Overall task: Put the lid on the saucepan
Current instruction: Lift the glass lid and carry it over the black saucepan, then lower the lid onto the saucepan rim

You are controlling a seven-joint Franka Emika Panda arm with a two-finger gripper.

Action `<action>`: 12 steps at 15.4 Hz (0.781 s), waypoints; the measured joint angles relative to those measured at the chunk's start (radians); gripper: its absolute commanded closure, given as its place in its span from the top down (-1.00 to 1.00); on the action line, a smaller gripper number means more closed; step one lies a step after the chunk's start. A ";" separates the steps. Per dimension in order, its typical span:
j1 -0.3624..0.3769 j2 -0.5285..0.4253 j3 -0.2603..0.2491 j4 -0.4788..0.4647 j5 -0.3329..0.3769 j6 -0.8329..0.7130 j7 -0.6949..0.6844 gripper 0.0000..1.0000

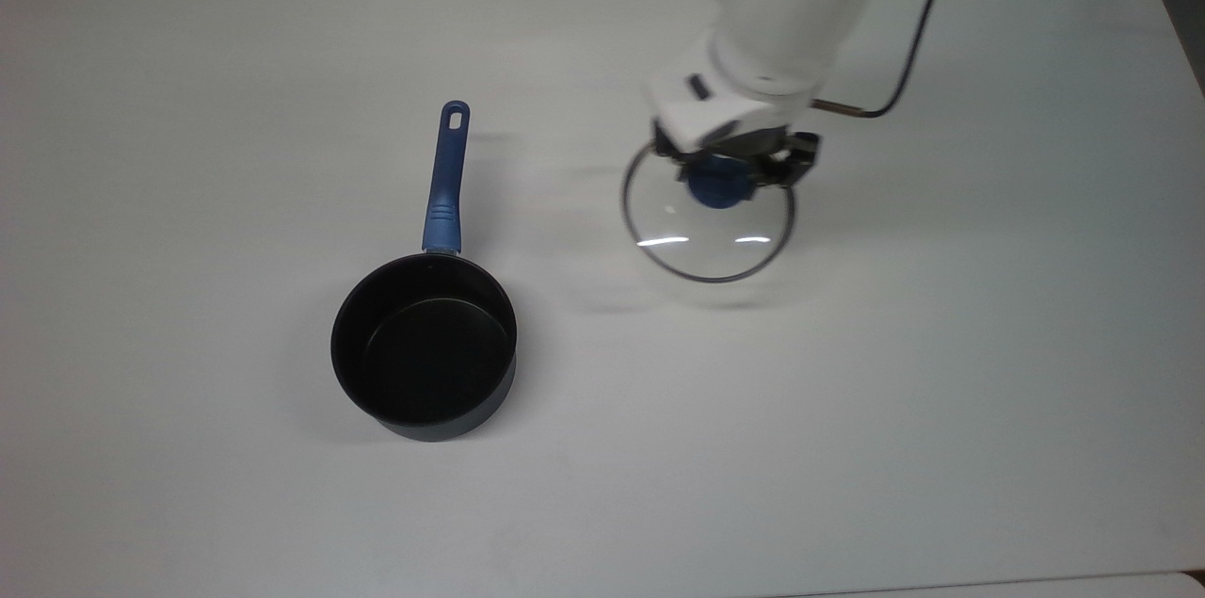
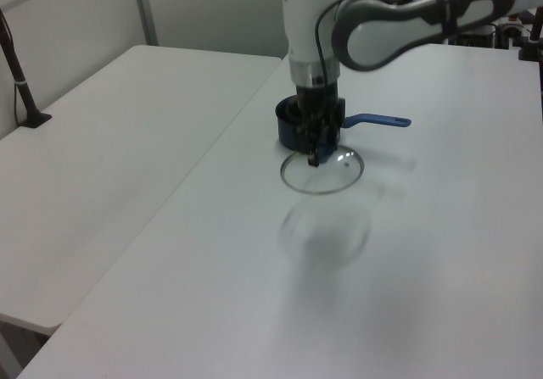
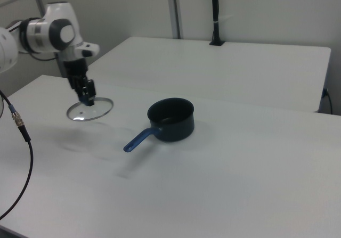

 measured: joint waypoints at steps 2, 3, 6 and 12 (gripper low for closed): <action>-0.045 -0.008 -0.003 0.003 0.000 -0.002 -0.014 0.13; -0.068 -0.009 -0.005 0.005 0.000 -0.002 -0.016 0.13; -0.134 -0.009 -0.020 0.022 -0.001 0.001 -0.035 0.13; -0.244 -0.001 -0.035 0.033 -0.001 0.122 -0.038 0.13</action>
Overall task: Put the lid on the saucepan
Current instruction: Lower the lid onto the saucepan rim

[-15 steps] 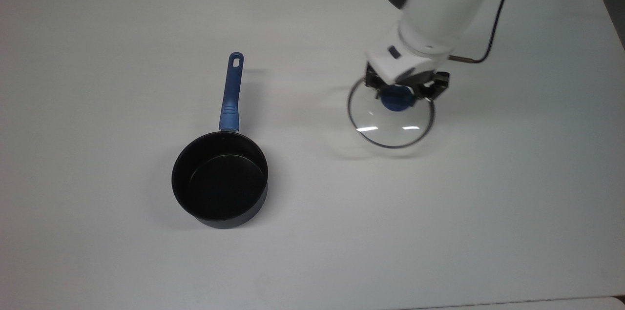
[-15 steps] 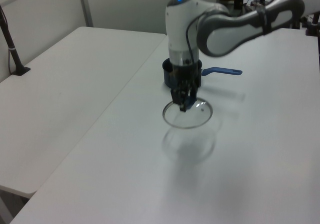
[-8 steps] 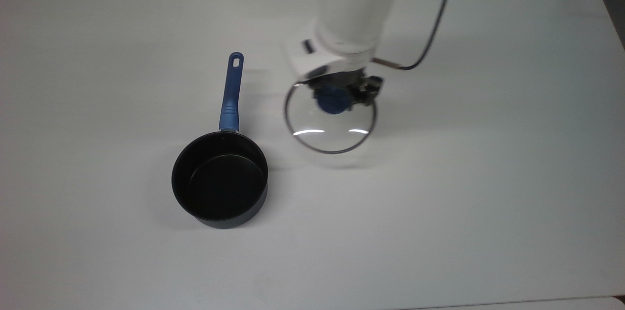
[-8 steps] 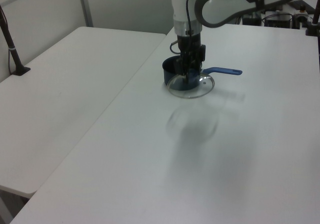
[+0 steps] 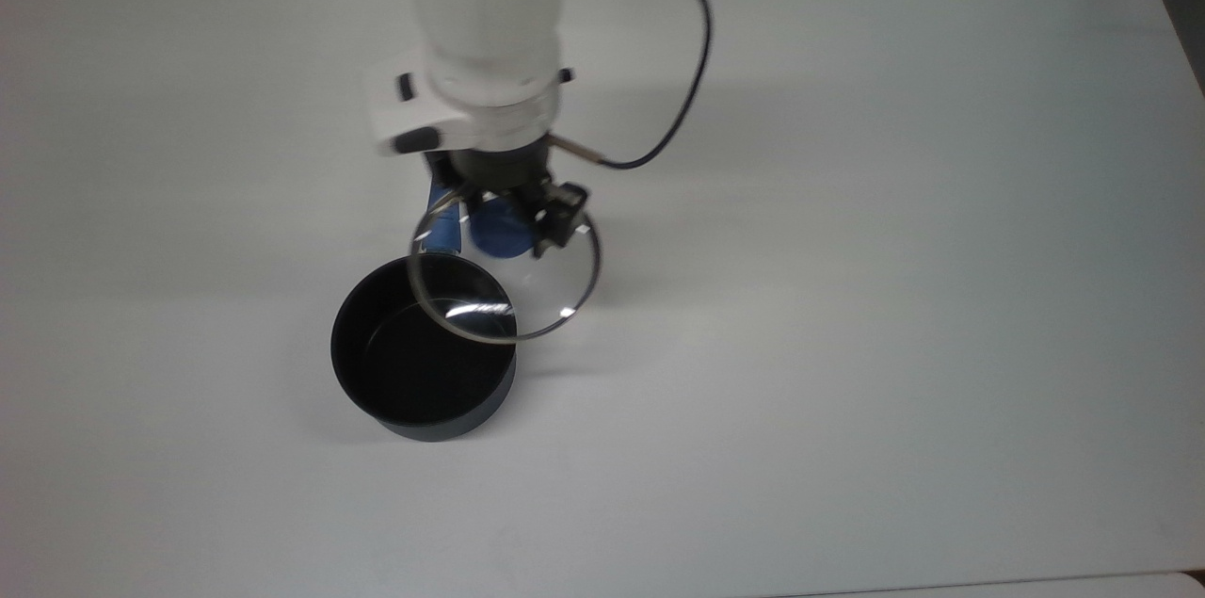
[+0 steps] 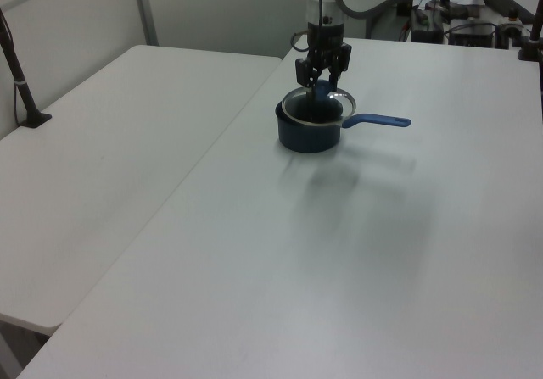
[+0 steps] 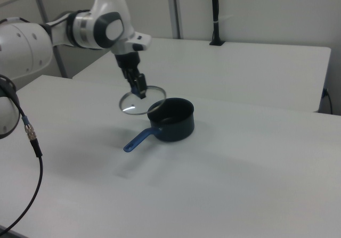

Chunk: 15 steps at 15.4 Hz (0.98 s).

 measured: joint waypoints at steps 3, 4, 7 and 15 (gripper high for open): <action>-0.040 0.031 -0.001 0.000 0.000 0.068 0.000 0.13; -0.046 0.044 -0.002 0.000 0.000 0.085 0.000 0.13; -0.048 0.061 -0.002 0.000 0.000 0.094 0.007 0.13; -0.071 0.097 -0.006 0.009 0.000 0.140 0.049 0.13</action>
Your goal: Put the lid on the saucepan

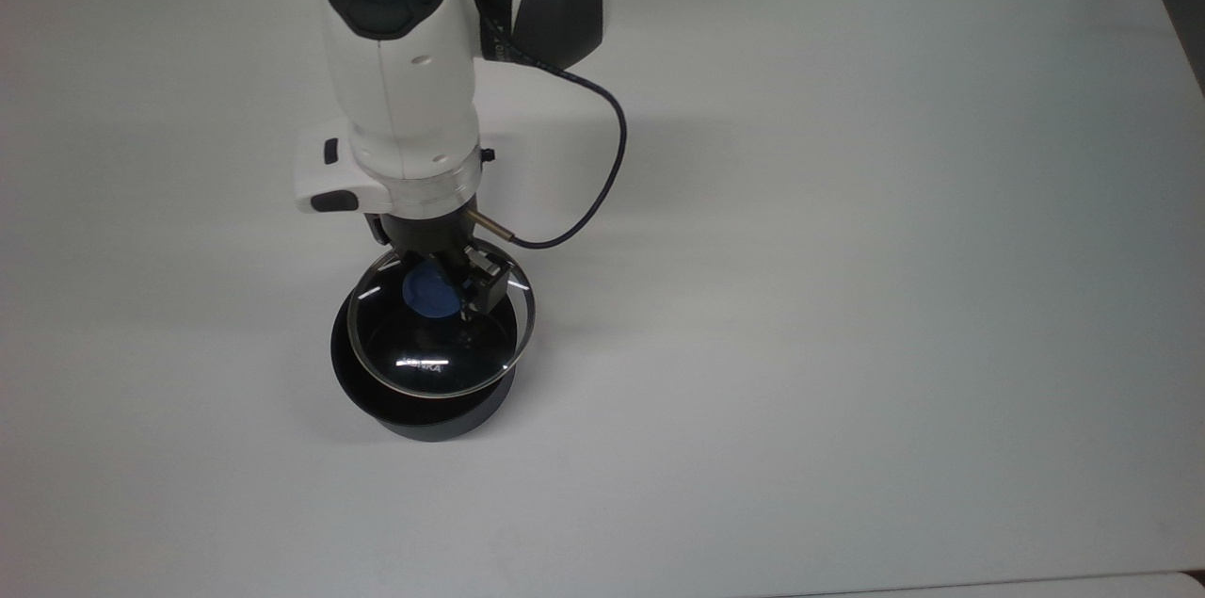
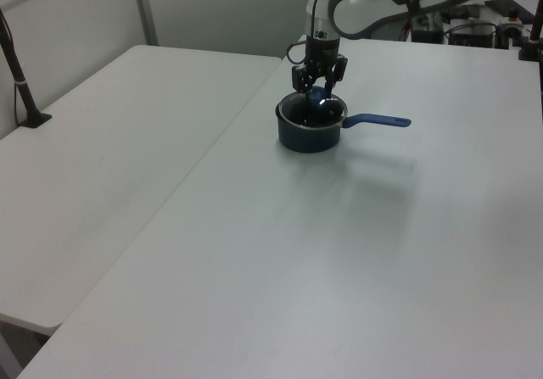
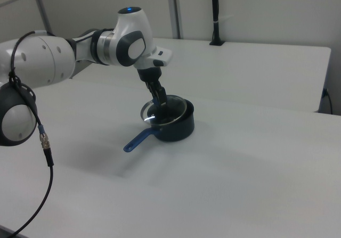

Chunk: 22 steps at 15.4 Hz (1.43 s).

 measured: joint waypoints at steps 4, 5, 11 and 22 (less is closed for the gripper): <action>-0.012 0.013 0.000 0.019 0.000 0.000 0.015 0.12; -0.014 0.014 0.000 0.020 0.000 0.000 0.020 0.12; -0.021 0.030 0.000 0.047 0.000 0.000 0.050 0.12; -0.026 0.058 -0.005 0.079 0.000 0.016 0.073 0.12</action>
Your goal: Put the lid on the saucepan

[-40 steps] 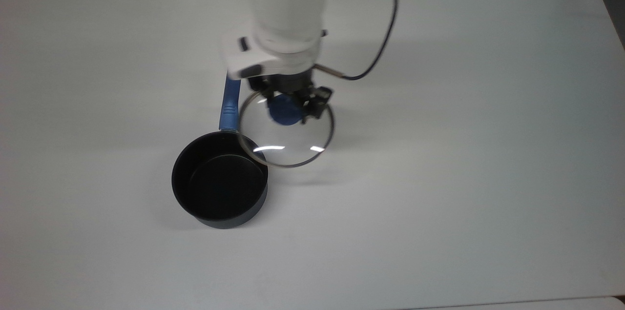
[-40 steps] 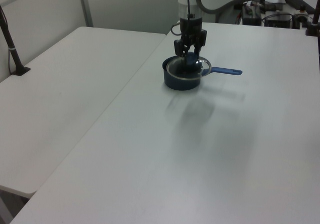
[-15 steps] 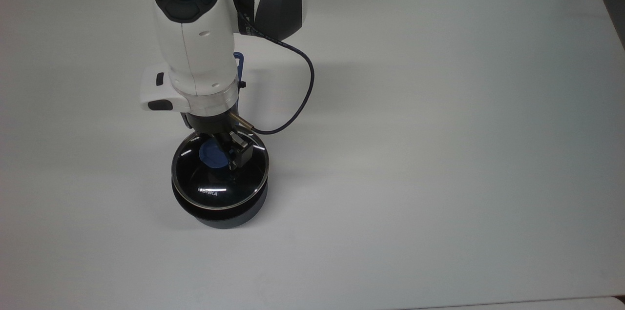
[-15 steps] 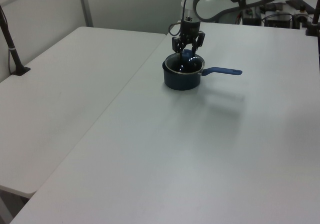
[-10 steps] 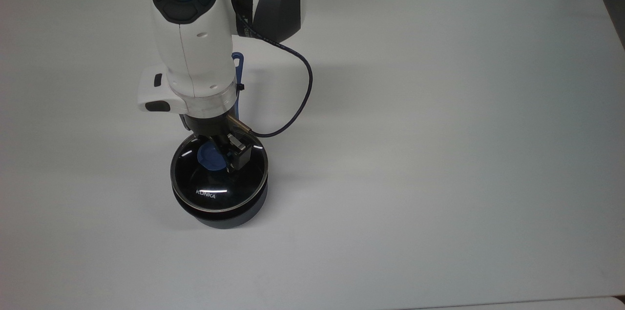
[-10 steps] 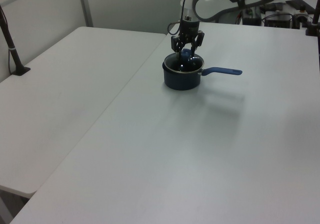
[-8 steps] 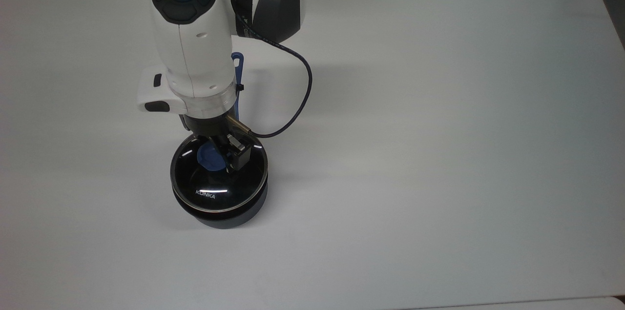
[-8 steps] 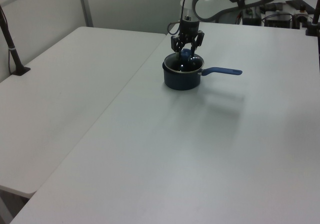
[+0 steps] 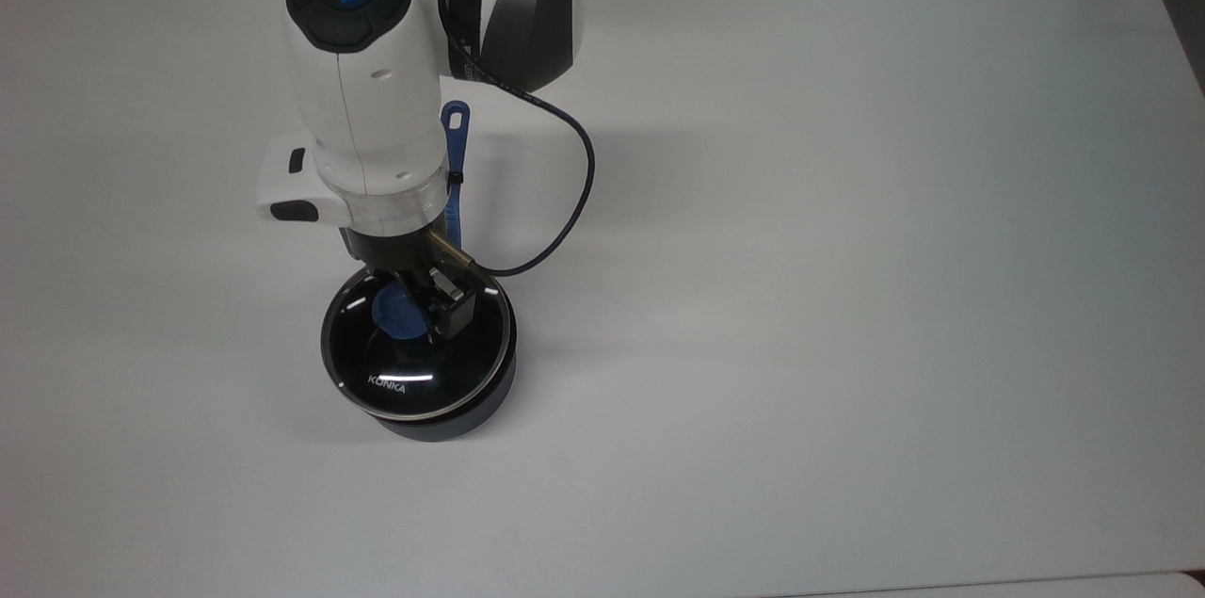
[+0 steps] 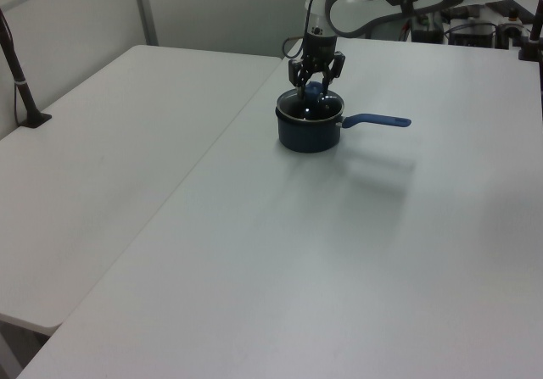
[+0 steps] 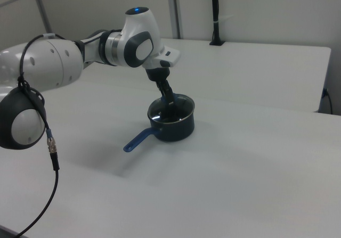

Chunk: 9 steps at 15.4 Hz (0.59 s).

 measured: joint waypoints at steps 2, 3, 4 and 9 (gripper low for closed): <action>0.000 0.013 0.000 0.013 0.000 0.002 0.000 0.12; 0.000 0.018 0.000 0.018 0.000 0.003 0.000 0.12; 0.000 0.022 0.000 0.022 0.000 0.003 0.000 0.12; 0.000 0.027 -0.001 0.027 0.000 0.005 0.000 0.19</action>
